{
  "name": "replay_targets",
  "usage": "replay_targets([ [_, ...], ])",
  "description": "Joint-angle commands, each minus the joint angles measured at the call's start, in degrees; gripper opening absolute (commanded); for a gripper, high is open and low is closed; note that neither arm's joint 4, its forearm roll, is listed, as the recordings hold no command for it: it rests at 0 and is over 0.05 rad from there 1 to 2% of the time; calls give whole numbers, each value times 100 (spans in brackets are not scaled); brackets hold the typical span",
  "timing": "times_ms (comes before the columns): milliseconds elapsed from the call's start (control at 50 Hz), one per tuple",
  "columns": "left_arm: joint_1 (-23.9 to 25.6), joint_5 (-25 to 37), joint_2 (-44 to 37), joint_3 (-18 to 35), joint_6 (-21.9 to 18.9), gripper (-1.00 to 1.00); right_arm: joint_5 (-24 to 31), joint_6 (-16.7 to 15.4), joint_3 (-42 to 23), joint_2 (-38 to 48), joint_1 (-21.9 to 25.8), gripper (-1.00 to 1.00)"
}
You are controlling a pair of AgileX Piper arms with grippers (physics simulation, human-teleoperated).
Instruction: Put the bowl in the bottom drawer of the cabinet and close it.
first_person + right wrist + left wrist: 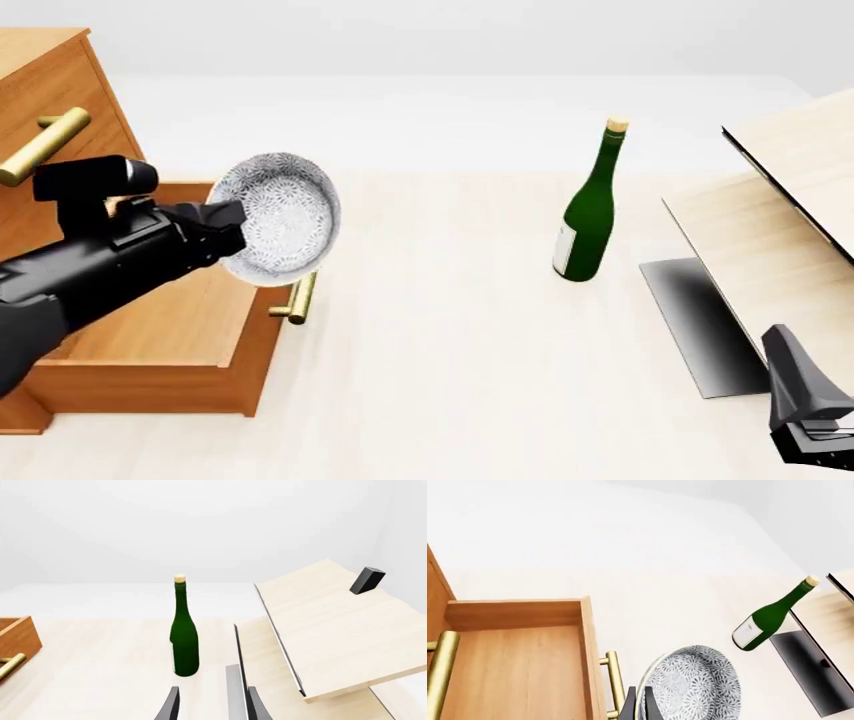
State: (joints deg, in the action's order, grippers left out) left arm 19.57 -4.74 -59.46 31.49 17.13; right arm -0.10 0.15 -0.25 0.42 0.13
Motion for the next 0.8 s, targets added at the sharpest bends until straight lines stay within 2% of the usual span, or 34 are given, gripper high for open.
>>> replay_targets([
  [20,-363,31,162,-71,-20,-100,0,1,0,0,-1,100],
  [800,-1476,-148,222,-229,-251,-100,0,11,0,0,5,100],
])
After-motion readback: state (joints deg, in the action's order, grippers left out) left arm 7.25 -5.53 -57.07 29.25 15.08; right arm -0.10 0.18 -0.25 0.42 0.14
